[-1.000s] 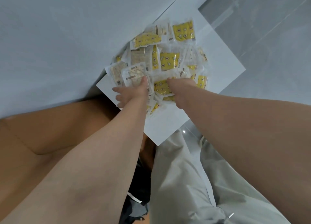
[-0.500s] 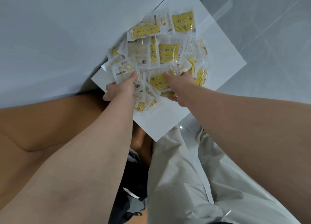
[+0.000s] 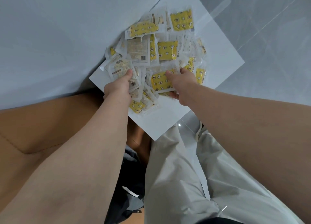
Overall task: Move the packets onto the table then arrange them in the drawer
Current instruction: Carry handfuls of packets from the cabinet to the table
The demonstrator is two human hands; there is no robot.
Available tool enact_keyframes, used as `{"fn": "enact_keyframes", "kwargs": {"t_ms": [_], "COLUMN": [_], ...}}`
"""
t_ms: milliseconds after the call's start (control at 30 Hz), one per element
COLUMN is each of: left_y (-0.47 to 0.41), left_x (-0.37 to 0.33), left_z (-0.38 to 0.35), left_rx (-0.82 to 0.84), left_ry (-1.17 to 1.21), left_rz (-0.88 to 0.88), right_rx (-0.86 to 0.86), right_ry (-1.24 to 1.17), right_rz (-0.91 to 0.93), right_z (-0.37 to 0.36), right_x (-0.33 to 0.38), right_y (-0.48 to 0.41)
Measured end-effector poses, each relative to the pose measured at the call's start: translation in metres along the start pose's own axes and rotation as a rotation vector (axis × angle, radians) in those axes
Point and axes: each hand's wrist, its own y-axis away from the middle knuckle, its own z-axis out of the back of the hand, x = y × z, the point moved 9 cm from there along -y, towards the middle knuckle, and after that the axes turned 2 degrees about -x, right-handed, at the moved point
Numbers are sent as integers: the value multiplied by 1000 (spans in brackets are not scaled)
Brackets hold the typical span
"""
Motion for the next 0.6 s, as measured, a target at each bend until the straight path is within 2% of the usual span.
{"fn": "enact_keyframes", "kwargs": {"t_ms": [500, 600], "left_y": [3, 5], "left_x": [-2, -7], "left_z": [-8, -6], "left_rx": [113, 71], "left_ry": [26, 31], "left_rz": [49, 6], "right_rx": [-97, -85], "right_ry": [100, 121], "right_rz": [184, 209], "right_z": [11, 11], "right_x": [27, 33], "right_y": [-9, -10]}}
